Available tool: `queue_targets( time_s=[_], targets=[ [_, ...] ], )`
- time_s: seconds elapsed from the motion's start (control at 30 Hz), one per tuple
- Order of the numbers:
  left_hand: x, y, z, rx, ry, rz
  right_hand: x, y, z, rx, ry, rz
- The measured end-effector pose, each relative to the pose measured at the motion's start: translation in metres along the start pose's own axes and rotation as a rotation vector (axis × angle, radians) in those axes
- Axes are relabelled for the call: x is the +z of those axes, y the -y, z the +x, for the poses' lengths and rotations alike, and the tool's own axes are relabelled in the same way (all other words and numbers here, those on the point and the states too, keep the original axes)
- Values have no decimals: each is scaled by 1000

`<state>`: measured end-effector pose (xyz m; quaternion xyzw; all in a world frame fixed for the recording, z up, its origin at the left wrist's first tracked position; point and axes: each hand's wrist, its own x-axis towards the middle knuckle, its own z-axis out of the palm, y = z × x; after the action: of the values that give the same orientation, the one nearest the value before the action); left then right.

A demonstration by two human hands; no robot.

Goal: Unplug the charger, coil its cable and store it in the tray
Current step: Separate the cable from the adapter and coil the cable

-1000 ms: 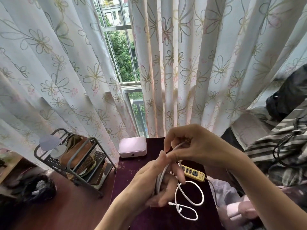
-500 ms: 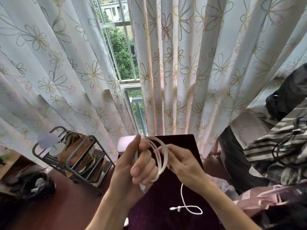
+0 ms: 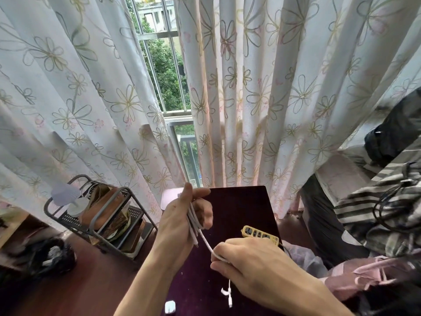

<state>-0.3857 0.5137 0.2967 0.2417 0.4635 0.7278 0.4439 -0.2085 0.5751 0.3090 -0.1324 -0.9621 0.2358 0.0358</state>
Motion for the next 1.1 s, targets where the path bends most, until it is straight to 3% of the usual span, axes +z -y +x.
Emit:
queue_targets(
  time_s=[0.27, 0.33, 0.5, 0.67, 0.87, 1.1],
  targets=[
    [15, 8, -18, -10, 237, 533, -61, 7, 4, -80, -90, 16],
    [21, 8, -24, -50, 351, 555, -73, 1, 8, -68, -113, 56],
    [23, 16, -30, -358, 594, 209, -88, -22, 18, -43, -114, 307],
    [26, 15, -32, -339, 722, -121, -77, -45, 28, -68, -52, 723],
    [32, -6, -33, -292, 706, -515, -47, -62, 31, -45, -190, 928],
    [25, -10, -22, -219, 517, -766, 13, -78, 34, 102, -293, 1037]
  ],
)
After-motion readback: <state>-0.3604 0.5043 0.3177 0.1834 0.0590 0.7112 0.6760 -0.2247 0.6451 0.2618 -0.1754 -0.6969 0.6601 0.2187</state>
